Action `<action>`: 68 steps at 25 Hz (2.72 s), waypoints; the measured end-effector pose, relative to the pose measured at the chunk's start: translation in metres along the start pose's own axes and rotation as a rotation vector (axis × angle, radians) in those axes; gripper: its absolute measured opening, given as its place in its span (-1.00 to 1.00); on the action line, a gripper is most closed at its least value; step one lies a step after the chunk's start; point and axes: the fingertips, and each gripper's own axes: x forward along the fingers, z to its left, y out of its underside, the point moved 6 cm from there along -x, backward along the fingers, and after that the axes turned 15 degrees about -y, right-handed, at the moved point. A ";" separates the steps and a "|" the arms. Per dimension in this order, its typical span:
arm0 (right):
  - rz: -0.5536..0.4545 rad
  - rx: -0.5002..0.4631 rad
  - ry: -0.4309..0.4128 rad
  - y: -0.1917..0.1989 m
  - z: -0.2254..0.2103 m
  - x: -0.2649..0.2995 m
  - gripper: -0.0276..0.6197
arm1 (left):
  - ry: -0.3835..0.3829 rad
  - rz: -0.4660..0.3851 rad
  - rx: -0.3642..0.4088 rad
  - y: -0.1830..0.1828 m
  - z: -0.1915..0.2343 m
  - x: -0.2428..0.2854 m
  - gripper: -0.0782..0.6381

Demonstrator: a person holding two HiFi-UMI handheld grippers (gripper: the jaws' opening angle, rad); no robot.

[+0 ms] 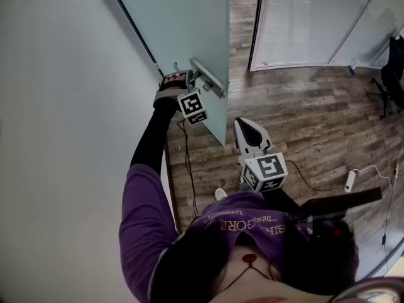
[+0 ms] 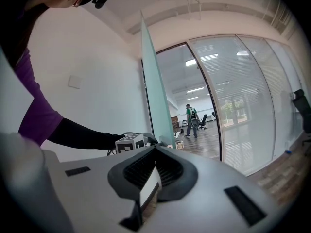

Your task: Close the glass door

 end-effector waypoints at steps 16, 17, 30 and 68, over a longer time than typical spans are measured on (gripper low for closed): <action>-0.033 0.018 -0.007 -0.015 -0.079 -0.001 -0.96 | 0.010 0.017 -0.042 -0.067 0.009 0.052 -0.44; -0.033 0.019 -0.006 -0.017 -0.087 -0.001 -0.96 | 0.008 0.022 -0.043 -0.072 0.010 0.057 -0.44; -0.028 0.039 0.016 -0.023 -0.159 -0.013 -0.96 | -0.001 0.022 -0.087 -0.121 0.022 0.113 -0.45; -0.052 0.063 0.236 -0.045 -0.253 0.076 -0.96 | 0.108 -0.245 0.066 -0.190 0.043 0.240 -0.52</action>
